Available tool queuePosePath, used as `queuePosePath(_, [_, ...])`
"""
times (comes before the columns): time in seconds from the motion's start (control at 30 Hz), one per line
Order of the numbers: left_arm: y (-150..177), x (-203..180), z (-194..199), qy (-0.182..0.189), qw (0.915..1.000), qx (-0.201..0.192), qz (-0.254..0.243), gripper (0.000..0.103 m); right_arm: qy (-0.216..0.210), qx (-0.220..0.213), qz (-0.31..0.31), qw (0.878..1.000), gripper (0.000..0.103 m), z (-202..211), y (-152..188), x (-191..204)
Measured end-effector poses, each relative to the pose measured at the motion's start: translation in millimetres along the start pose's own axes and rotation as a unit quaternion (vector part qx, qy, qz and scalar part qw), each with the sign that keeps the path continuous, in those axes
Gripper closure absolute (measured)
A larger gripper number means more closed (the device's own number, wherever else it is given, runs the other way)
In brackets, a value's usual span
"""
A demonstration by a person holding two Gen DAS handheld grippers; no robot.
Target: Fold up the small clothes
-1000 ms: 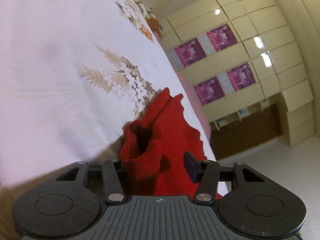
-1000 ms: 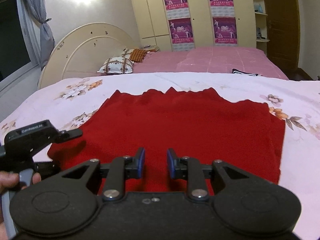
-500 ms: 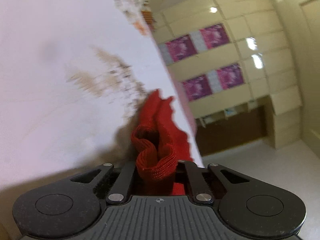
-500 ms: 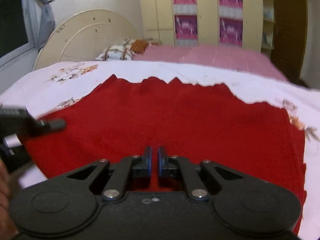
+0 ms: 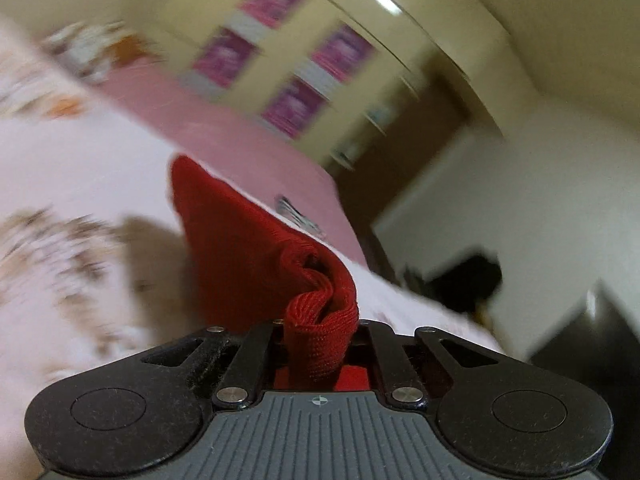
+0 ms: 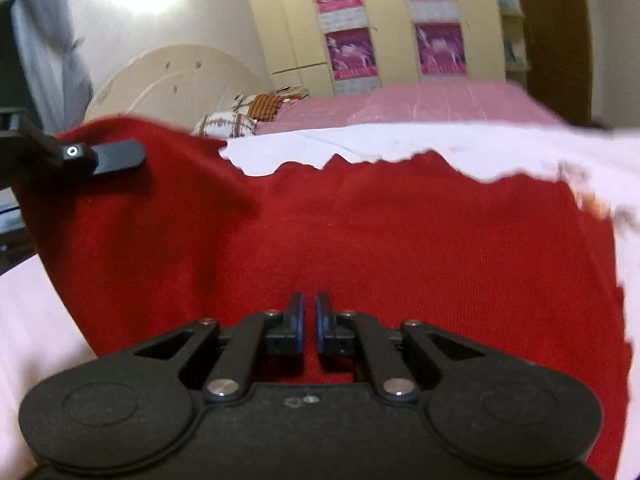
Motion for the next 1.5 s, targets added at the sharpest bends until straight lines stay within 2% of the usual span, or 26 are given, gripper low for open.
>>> queuePosePath(0.03, [4, -16, -4, 0.005, 0.9995, 0.015, -0.026, 0.095, -0.014, 0.0, -0.032, 0.999, 0.101, 1, 0, -7])
queuePosePath(0.07, [10, -33, -12, 0.012, 0.9978, 0.034, -0.055, 0.095, -0.035, -0.002, -0.092, 0.995, 0.1, 5, 0, -22])
queuePosePath(0.1, [18, -48, -22, 0.017, 0.9949, 0.056, -0.082, 0.095, -0.043, -0.021, -0.166, 0.985, 0.094, 17, -1, -44])
queuePosePath(0.13, [30, -60, -32, 0.018, 0.9911, 0.082, -0.103, 0.095, -0.044, -0.049, -0.227, 0.972, 0.074, 33, 1, -68])
queuePosePath(0.17, [45, -71, -45, 0.019, 0.9856, 0.111, -0.126, 0.095, -0.041, -0.073, -0.281, 0.956, 0.059, 50, 4, -95])
queuePosePath(0.2, [62, -80, -56, 0.016, 0.9793, 0.135, -0.15, 0.095, -0.047, -0.088, -0.325, 0.941, 0.054, 67, 9, -120])
queuePosePath(0.23, [76, -84, -66, 0.011, 0.9739, 0.156, -0.165, 0.095, -0.061, -0.096, -0.349, 0.93, 0.048, 80, 13, -137])
queuePosePath(0.3, [110, -88, -87, -0.001, 0.9613, 0.21, -0.178, 0.094, -0.086, -0.098, -0.372, 0.919, 0.043, 101, 18, -162])
queuePosePath(0.33, [118, -92, -86, -0.004, 0.96, 0.204, -0.192, 0.092, -0.093, -0.092, -0.377, 0.917, 0.041, 107, 21, -168])
queuePosePath(0.37, [122, -98, -82, -0.007, 0.9592, 0.19, -0.209, 0.07, -0.096, -0.088, -0.381, 0.915, 0.041, 113, 25, -173])
queuePosePath(0.4, [122, -103, -75, 0.006, 0.9587, 0.191, -0.211, 0.055, -0.096, -0.086, -0.384, 0.914, 0.041, 117, 29, -176])
queuePosePath(0.43, [119, -109, -63, 0.026, 0.9612, 0.189, -0.2, 0.038, -0.093, -0.087, -0.385, 0.914, 0.041, 121, 33, -177])
queuePosePath(0.47, [111, -112, -50, 0.043, 0.9653, 0.175, -0.19, 0.037, -0.091, -0.09, -0.383, 0.915, 0.042, 125, 36, -177])
queuePosePath(0.53, [91, -111, -27, 0.045, 0.9695, 0.157, -0.183, 0.037, -0.087, -0.094, -0.377, 0.917, 0.043, 134, 39, -177])
queuePosePath(0.6, [61, -91, -7, 0.045, 0.9807, 0.124, -0.145, 0.037, -0.09, -0.104, -0.363, 0.922, 0.043, 142, 37, -171])
queuePosePath(0.63, [44, -72, -7, 0.029, 0.9858, 0.107, -0.126, 0.037, -0.098, -0.105, -0.356, 0.924, 0.043, 144, 34, -165])
queuePosePath(0.7, [24, -37, -7, -0.04, 0.9908, 0.076, -0.104, 0.037, -0.118, -0.097, -0.345, 0.926, 0.045, 141, 24, -155])
queuePosePath(0.77, [15, -6, -15, -0.081, 0.9903, 0.079, -0.081, 0.038, -0.122, -0.08, -0.329, 0.933, 0.046, 134, 17, -145])
queuePosePath(0.8, [14, 3, -20, -0.087, 0.99, 0.083, -0.074, 0.038, -0.121, -0.066, -0.324, 0.936, 0.047, 128, 16, -141])
queuePosePath(0.97, [25, 14, -28, -0.091, 0.9885, 0.097, -0.071, 0.037, -0.093, -0.014, -0.29, 0.952, 0.053, 102, 16, -130])
queuePosePath(1.07, [29, 20, -40, -0.107, 0.9849, 0.111, -0.079, 0.038, -0.093, -0.001, -0.276, 0.957, 0.053, 88, 18, -127])
queuePosePath(1.23, [36, 23, -54, -0.102, 0.9856, 0.116, -0.069, 0.038, -0.086, 0.017, -0.237, 0.967, 0.054, 67, 8, -117])
queuePosePath(1.3, [38, 22, -54, -0.101, 0.9855, 0.117, -0.071, 0.037, -0.084, 0.018, -0.233, 0.969, 0.064, 64, 3, -116])
queuePosePath(1.33, [37, 22, -55, -0.1, 0.9855, 0.116, -0.071, 0.037, -0.077, 0.021, -0.226, 0.971, 0.085, 62, 1, -117])
queuePosePath(1.4, [31, 20, -55, -0.1, 0.9873, 0.101, -0.071, 0.037, -0.058, 0.017, -0.187, 0.981, 0.087, 67, -2, -111])
queuePosePath(1.5, [21, 18, -60, -0.093, 0.9905, 0.08, -0.063, 0.037, -0.037, -0.023, -0.129, 0.991, 0.089, 90, -13, -96])
Point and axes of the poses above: each gripper's, at about its wrist camera, not at the fingertips, and z roughly against the way its jaws point, x to its left, y to its underside, the point moved 6 cm from there along -z, roughly the way its jaws point, and after that the axes turned 6 degrees about z, right-handed, at the moved point
